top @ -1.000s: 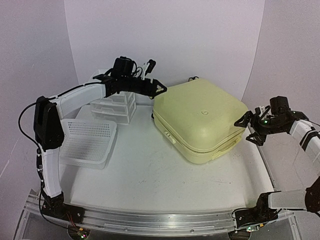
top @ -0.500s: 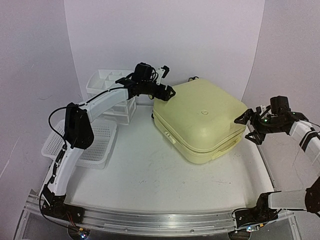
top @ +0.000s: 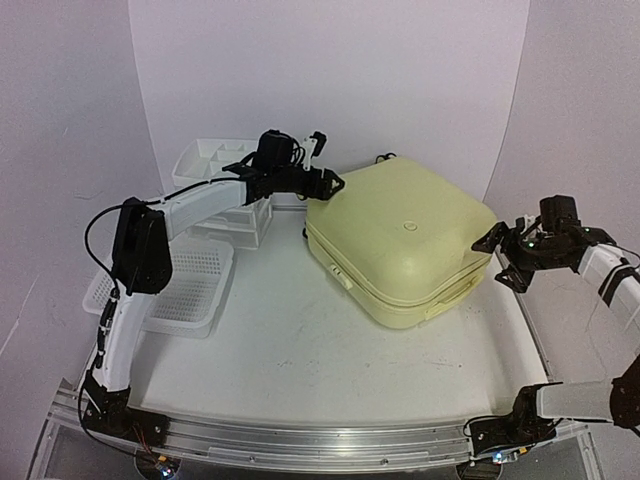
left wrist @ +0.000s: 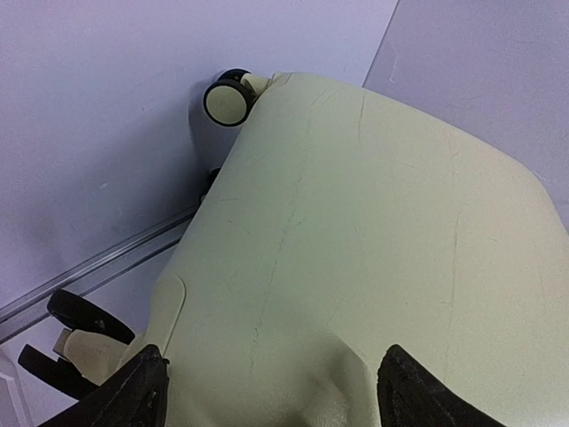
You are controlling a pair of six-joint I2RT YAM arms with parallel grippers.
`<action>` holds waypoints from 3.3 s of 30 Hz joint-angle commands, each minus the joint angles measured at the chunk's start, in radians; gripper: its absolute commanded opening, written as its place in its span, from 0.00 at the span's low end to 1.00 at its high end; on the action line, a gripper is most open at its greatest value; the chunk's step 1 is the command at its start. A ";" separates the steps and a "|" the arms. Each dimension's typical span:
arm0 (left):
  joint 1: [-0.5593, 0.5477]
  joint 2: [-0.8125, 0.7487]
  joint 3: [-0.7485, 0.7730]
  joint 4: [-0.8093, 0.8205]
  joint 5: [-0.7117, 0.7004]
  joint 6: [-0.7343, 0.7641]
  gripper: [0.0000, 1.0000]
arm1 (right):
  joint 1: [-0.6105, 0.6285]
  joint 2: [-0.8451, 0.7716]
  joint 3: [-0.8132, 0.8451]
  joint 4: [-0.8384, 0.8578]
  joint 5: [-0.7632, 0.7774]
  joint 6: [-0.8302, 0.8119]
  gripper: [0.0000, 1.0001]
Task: Open, take out, and arrange the luggage
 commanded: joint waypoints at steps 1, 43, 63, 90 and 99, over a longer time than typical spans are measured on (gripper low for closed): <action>-0.116 -0.089 -0.178 -0.189 0.183 -0.084 0.80 | -0.003 -0.032 -0.002 0.020 0.057 -0.017 0.98; -0.146 -0.887 -0.872 -0.167 0.120 -0.038 0.81 | 0.177 0.161 -0.079 0.117 0.357 0.429 0.60; -0.145 -0.955 -0.953 -0.160 0.083 -0.037 0.82 | 0.221 0.410 -0.191 0.390 0.447 0.655 0.37; -0.115 -0.909 -0.863 -0.164 0.085 -0.043 0.84 | -0.148 0.810 0.294 0.058 0.165 -0.749 0.00; -0.057 -0.717 -0.724 -0.209 0.170 -0.154 0.86 | -0.152 1.057 0.636 -0.005 0.208 -0.838 0.00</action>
